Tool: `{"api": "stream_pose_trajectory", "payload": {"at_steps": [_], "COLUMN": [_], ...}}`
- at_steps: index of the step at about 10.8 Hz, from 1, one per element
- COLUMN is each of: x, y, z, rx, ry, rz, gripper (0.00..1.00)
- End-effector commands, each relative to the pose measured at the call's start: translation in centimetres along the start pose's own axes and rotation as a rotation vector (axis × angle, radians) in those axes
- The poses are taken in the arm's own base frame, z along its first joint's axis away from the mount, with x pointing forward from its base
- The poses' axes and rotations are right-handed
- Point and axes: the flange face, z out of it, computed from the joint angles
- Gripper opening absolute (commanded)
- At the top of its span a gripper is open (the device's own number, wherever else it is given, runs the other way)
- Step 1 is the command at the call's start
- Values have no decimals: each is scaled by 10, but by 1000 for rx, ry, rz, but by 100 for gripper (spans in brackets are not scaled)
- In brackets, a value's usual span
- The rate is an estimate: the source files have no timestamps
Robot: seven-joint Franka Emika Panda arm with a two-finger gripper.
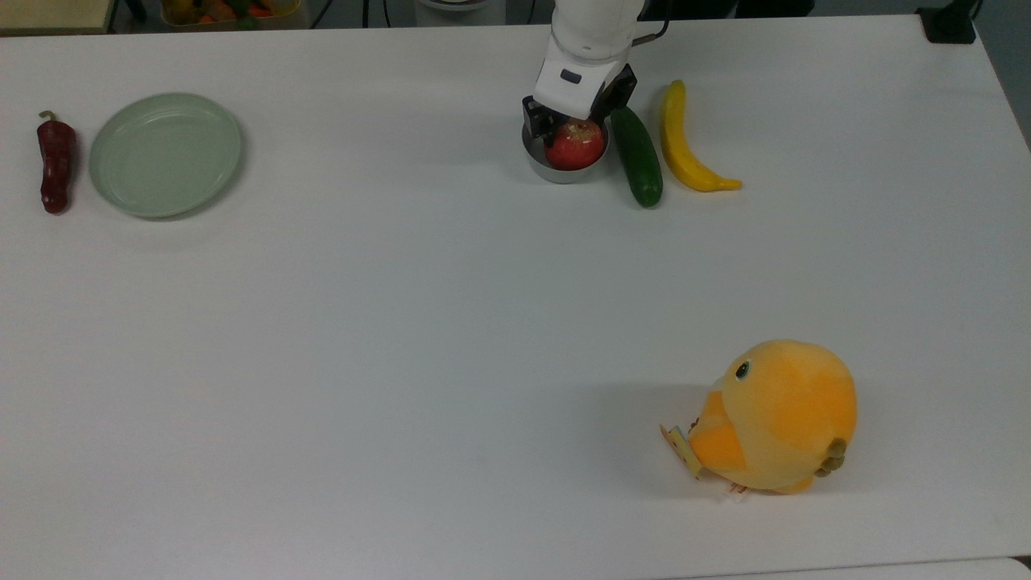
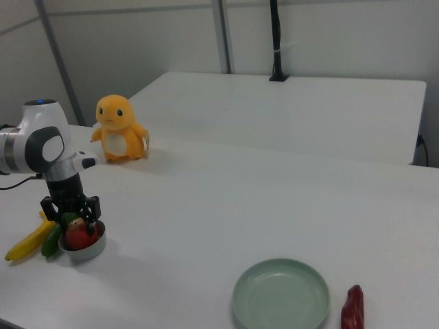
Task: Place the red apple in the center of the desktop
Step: 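Close the gripper on the red apple and lift it from the bowl, then carry the red apple away from the bowl toward the open table area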
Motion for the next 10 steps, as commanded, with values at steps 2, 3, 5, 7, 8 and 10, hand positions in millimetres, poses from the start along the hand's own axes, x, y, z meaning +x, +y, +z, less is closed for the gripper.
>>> {"api": "stream_pose_trajectory", "payload": {"at_steps": [2,3,5,7,8,10], "x": [-13,-14,-15,-19,-23,-32], "y": [2,10,24,60,84,121], "z": [-31,-46,-78,-125,-152,-195], "rx": [-15,-9,-1,49,97,129], "ry": [-89,-66,-70,-72,-43,-1], "rz": [-9,11,8,19,28,49], "gripper": [27,27,27,27,27,27]}}
